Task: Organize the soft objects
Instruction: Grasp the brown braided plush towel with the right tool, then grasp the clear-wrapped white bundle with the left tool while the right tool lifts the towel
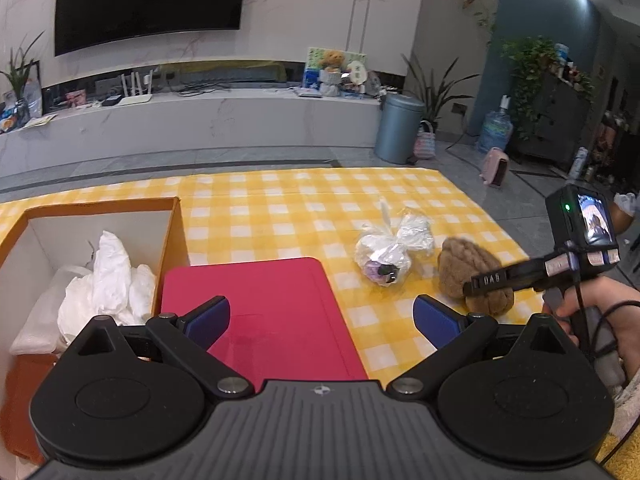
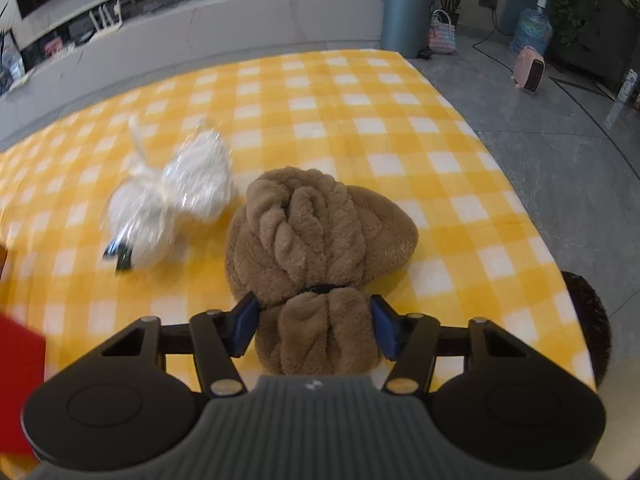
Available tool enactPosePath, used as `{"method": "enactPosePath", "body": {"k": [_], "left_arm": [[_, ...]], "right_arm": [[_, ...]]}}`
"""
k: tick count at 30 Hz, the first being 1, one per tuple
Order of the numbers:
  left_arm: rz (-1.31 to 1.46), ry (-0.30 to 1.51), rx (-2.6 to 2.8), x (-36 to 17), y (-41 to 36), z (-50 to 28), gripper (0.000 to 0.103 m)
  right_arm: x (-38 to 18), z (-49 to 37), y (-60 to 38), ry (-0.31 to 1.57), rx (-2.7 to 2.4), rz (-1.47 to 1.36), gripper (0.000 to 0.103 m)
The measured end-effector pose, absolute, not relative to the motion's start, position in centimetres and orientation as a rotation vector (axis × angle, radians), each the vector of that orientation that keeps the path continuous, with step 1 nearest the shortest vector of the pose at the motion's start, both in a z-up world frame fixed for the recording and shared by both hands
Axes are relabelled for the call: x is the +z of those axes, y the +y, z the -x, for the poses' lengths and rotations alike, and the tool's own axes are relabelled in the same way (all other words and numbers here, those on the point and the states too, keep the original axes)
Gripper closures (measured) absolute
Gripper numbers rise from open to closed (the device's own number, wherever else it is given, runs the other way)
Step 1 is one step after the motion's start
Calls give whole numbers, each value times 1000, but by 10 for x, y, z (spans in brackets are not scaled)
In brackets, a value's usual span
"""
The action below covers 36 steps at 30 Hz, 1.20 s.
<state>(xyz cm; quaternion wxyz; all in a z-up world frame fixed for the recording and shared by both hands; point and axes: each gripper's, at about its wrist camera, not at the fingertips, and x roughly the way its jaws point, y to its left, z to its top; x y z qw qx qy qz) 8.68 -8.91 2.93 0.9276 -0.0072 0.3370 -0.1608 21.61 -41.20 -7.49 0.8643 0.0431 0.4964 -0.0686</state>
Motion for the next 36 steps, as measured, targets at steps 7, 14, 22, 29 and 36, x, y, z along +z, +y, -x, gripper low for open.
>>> {"method": "enactPosePath", "body": {"k": [7,14,22,29,36], "left_arm": [[22,694,-339,31,-84,-84,0],[-16,668,-330,34,-86,-79,0],[-130,680,-308,44,-102,-81,0],[-232,815,-336,45,-156,-131,0],[-326,912,-394,10,-220,-214,0]], "right_arm": [[-79,-206,-412,1085,-89,-96,31],[-91,-215,-392,1127,-61,46,42],[-72,-207,-413,1063,-87,-50,49],[-48,-197,-431,966,-148,-100,48],[-44,-191,-444,952,-164,-139,47]]}}
